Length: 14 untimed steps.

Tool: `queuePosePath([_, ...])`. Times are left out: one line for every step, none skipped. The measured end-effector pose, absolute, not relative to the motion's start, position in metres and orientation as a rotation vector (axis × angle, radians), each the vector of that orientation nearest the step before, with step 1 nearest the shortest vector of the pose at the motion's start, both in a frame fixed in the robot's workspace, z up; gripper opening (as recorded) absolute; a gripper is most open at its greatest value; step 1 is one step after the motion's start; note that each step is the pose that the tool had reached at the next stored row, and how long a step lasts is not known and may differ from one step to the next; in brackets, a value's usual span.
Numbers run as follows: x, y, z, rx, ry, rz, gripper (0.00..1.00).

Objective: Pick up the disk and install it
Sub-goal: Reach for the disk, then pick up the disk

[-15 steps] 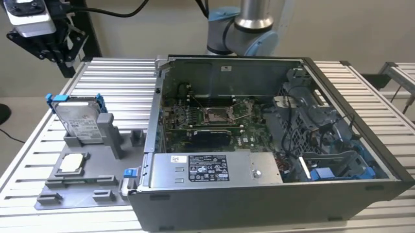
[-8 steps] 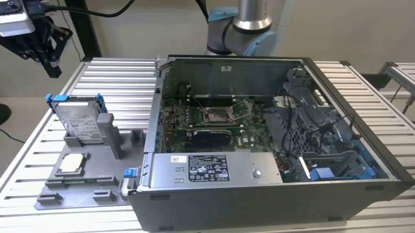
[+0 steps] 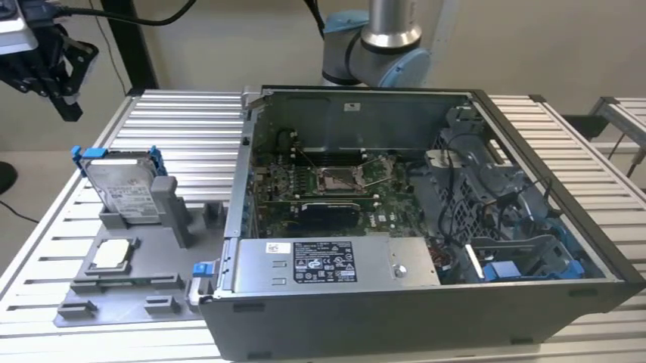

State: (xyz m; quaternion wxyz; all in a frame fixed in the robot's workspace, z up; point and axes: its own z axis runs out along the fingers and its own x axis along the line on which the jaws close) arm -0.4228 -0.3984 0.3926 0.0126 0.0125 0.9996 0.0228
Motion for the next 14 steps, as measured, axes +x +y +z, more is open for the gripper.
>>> queuePosePath([-0.4228,-0.3984,0.3926,0.039,3.115,0.071,0.00])
queuePosePath([-0.4237,-0.3984,0.3926,0.039,3.115,0.071,0.00])
queuePosePath([-0.4246,-0.3984,0.3926,0.039,3.115,0.071,0.00])
queuePosePath([-0.4246,-0.3984,0.3926,0.039,3.115,0.071,0.00])
queuePosePath([-0.4247,-0.3984,0.3926,0.039,3.115,0.071,0.00])
queuePosePath([-0.4247,-0.3984,0.3926,0.039,3.115,0.071,0.00])
queuePosePath([-0.4247,-0.3984,0.3926,0.039,3.115,0.071,0.00])
queuePosePath([-0.4248,-0.3984,0.3926,0.039,3.115,0.071,0.00])
queuePosePath([-0.4248,-0.3984,0.3926,0.039,3.115,0.071,0.00])
queuePosePath([-0.4249,-0.3984,0.3926,0.039,3.115,0.071,0.00])
queuePosePath([-0.4249,-0.3984,0.3926,0.039,3.115,0.071,0.00])
queuePosePath([-0.4249,-0.3984,0.3926,0.039,3.115,0.071,0.00])
queuePosePath([-0.4249,-0.3984,0.3926,0.039,3.115,0.071,0.00])
queuePosePath([-0.4249,-0.3984,0.3926,0.035,3.115,0.071,0.00])
